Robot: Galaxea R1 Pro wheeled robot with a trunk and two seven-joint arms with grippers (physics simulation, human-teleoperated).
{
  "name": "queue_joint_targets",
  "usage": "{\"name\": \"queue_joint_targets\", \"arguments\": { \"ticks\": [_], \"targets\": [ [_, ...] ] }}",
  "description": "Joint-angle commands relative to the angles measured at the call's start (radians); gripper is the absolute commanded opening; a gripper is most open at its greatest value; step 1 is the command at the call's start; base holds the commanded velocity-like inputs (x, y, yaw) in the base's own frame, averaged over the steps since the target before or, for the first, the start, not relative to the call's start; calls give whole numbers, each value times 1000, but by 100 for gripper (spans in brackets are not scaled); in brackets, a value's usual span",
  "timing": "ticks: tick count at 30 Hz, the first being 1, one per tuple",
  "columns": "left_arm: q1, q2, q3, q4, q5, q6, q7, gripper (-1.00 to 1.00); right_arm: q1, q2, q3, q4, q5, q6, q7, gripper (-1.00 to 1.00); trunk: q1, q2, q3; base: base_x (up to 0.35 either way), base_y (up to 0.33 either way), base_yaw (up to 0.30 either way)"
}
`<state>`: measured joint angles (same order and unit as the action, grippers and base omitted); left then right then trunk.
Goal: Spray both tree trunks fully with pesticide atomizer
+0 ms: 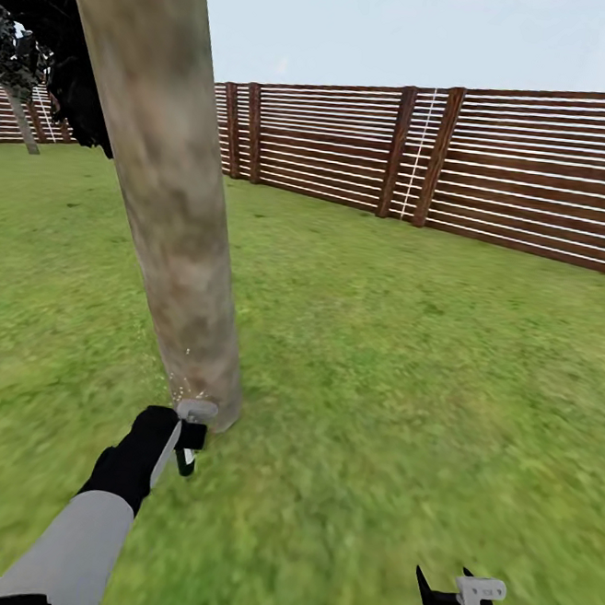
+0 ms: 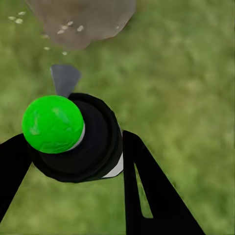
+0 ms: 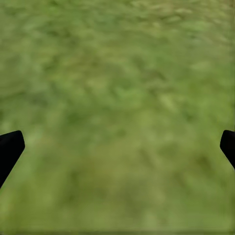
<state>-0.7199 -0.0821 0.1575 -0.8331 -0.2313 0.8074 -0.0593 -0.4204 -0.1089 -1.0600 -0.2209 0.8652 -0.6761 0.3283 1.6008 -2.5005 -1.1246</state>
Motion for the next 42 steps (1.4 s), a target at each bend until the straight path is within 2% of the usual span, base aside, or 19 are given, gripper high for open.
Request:
{"name": "queue_joint_targets", "arguments": {
  "ticks": [1,4,8,9,11,14,17,19,21,24,30,32,34,37,39,40,42],
  "targets": [
    [2,18,0,-18,9,2,-1,-100,0,0,0,0,0,0,0,100,0,0,0,0,0,0],
    [3,22,-6,-26,5,4,1,-100,-1,0,0,0,0,0,0,100,0,0,0,-151,32,0],
    [-11,-11,-20,-34,6,74,8,-100,0,0,0,0,0,0,0,100,0,0,0,-295,67,0],
    [-18,-22,-43,-73,7,90,9,-100,0,0,0,0,0,0,0,100,0,0,0,-78,16,0],
    [-24,-26,-81,-173,9,161,9,-100,0,0,0,0,0,0,0,100,0,0,0,-22,5,0],
    [-27,-25,-91,-273,11,197,9,-100,0,0,0,0,0,0,0,100,0,0,0,-4,1,0],
    [-26,-13,-85,-362,10,206,7,-100,0,0,0,0,0,0,0,100,0,0,0,0,0,0],
    [-30,1,-83,-375,7,208,7,-100,0,0,0,0,0,0,0,100,0,0,0,0,0,0],
    [-59,43,-69,-378,9,212,7,-100,0,0,0,0,1,0,0,100,0,0,0,0,0,0],
    [-84,53,-60,-379,10,215,6,-100,0,0,0,1,1,0,0,100,0,0,0,0,0,0],
    [-129,-25,-67,-385,10,222,6,-100,0,0,0,1,1,0,0,100,0,0,0,0,0,0],
    [-135,-12,-60,-386,12,222,1,-100,0,0,1,1,1,1,0,100,0,0,0,0,0,0],
    [-136,12,-57,-386,12,222,-1,-100,0,0,1,2,2,1,0,100,0,0,0,0,0,0],
    [-136,77,-55,-386,12,222,-2,-100,0,0,1,2,2,1,0,100,0,0,0,0,0,0],
    [-136,108,-55,-386,12,222,-2,-100,0,0,1,2,2,1,0,100,0,0,0,0,0,0],
    [-134,110,-56,-386,13,222,-2,-100,0,0,1,2,2,1,0,100,0,0,0,0,0,0],
    [-128,97,-60,-386,15,222,-2,-100,0,0,2,2,2,1,0,100,0,0,0,0,0,0]
  ]
}}
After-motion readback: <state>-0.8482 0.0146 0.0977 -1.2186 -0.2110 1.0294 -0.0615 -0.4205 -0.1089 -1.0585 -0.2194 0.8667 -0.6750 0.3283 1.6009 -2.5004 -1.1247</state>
